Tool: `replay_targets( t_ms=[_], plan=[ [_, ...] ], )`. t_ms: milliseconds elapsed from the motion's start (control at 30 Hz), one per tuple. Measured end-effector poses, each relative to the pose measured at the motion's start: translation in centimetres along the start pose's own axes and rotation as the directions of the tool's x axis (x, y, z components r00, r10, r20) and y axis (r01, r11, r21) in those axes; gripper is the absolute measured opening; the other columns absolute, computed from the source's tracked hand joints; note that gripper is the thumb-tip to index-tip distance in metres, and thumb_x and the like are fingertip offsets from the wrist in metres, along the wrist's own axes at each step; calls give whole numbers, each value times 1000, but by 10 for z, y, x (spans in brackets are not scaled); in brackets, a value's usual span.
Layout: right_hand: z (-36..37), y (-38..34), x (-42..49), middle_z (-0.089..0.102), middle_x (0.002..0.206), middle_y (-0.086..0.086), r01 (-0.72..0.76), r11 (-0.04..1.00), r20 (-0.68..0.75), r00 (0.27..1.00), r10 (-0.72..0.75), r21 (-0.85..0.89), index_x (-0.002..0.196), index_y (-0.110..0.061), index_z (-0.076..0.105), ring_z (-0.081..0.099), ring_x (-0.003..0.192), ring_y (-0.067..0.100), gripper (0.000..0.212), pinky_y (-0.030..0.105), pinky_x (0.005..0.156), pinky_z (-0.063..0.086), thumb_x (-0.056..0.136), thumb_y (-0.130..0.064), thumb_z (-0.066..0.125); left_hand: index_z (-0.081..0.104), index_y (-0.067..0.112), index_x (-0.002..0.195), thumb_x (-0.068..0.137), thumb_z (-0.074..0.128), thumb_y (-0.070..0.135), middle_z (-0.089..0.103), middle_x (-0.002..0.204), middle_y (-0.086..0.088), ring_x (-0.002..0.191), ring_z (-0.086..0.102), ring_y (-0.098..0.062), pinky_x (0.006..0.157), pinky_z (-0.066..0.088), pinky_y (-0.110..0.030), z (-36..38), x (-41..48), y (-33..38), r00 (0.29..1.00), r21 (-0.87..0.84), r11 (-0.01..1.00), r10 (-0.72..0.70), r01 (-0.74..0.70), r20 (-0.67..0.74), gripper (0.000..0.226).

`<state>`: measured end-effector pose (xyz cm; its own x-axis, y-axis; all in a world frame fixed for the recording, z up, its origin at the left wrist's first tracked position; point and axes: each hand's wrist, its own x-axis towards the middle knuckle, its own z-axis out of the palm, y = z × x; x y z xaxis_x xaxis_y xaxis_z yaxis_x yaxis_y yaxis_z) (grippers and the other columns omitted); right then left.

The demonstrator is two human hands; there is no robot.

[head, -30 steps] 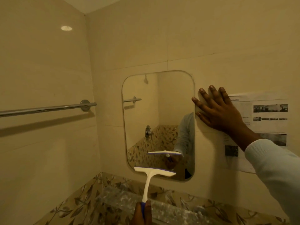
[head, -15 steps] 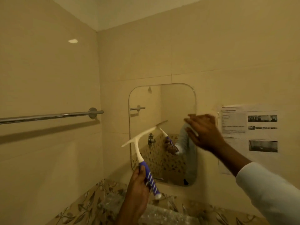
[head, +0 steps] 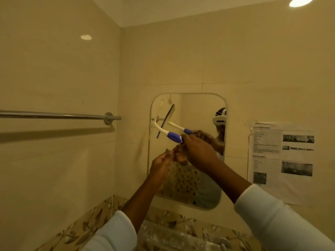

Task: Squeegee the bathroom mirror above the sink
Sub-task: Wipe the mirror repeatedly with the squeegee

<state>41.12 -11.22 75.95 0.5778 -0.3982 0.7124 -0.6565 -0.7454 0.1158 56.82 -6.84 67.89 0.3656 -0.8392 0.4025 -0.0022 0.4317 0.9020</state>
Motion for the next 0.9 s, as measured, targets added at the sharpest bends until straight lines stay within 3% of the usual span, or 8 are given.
replay_targets(
  t_ms=[67, 133, 200, 300, 367, 467, 633, 900],
  plan=[
    [-17, 2, 27, 69, 112, 3, 73, 994, -27, 997, -75, -78, 136, -20, 49, 66, 87, 20, 33, 42, 76, 61, 106, -32, 56, 68, 42, 97, 104, 56, 42, 72, 112, 13, 97, 67, -6, 77, 51, -24, -16, 9, -15, 988, 160, 987, 47, -22, -150, 13],
    [-29, 2, 53, 67, 102, 1, 132, 978, -28, 990, -139, -160, 138, -22, 46, 60, 77, 17, 33, 36, 69, 56, 107, -34, 53, 63, 36, 114, 105, 54, 27, 65, 126, 5, 107, 63, -13, 87, 48, -28, -33, 16, -36, 966, 344, 939, 101, -13, -237, 15],
    [-36, -1, 75, 65, 97, 0, 153, 965, -4, 988, -157, -214, 139, -23, 47, 56, 71, 15, 33, 31, 64, 46, 108, -34, 51, 58, 24, 134, 104, 55, 18, 62, 134, -1, 120, 62, -25, 97, 51, -30, -50, 23, -55, 968, 475, 880, 106, 15, -228, 31],
    [-39, -4, 98, 58, 94, -1, 134, 956, 13, 991, -136, -260, 141, -23, 49, 45, 63, 9, 34, 25, 55, 30, 109, -35, 50, 48, 26, 148, 100, 54, 9, 61, 136, -7, 121, 62, -36, 97, 57, -35, -65, 26, -75, 992, 575, 815, 2, 69, -122, 52],
    [-40, -4, 105, 57, 94, 0, 123, 959, 18, 992, -122, -254, 145, -22, 49, 43, 63, 9, 38, 24, 52, 23, 109, -33, 51, 21, 23, 164, 101, 54, 11, 36, 161, -14, 143, 43, -40, 112, 46, -48, -71, 29, -85, 989, 687, 712, -103, 147, -105, 72],
    [-45, -1, 107, 65, 104, 4, 134, 958, 27, 991, -132, -252, 150, -22, 48, 51, 73, 15, 43, 25, 54, 26, 108, -30, 52, 6, 26, 166, 103, 54, 23, 13, 173, -6, 159, 8, -33, 126, 22, -52, -74, 32, -92, 985, 812, 559, -135, 166, -108, 78],
    [-70, 15, 100, 60, 100, 0, 86, 955, 26, 996, -82, -285, 151, -25, 48, 46, 67, 11, 46, 24, 52, 22, 106, -28, 55, -6, 25, 165, 103, 54, 34, -2, 174, -4, 160, -5, -35, 128, 7, -57, -76, 32, -93, 978, 904, 399, -192, 154, -82, 86],
    [-114, 67, 51, 52, 92, -3, 12, 939, 8, 1000, -10, -344, 155, -29, 45, 49, 70, 13, 49, 24, 52, 25, 107, -31, 55, -12, 21, 164, 102, 53, 39, -8, 174, -4, 159, -8, -38, 126, 8, -59, -76, 35, -82, 972, 959, 261, -227, 115, -55, 91]
  ],
)
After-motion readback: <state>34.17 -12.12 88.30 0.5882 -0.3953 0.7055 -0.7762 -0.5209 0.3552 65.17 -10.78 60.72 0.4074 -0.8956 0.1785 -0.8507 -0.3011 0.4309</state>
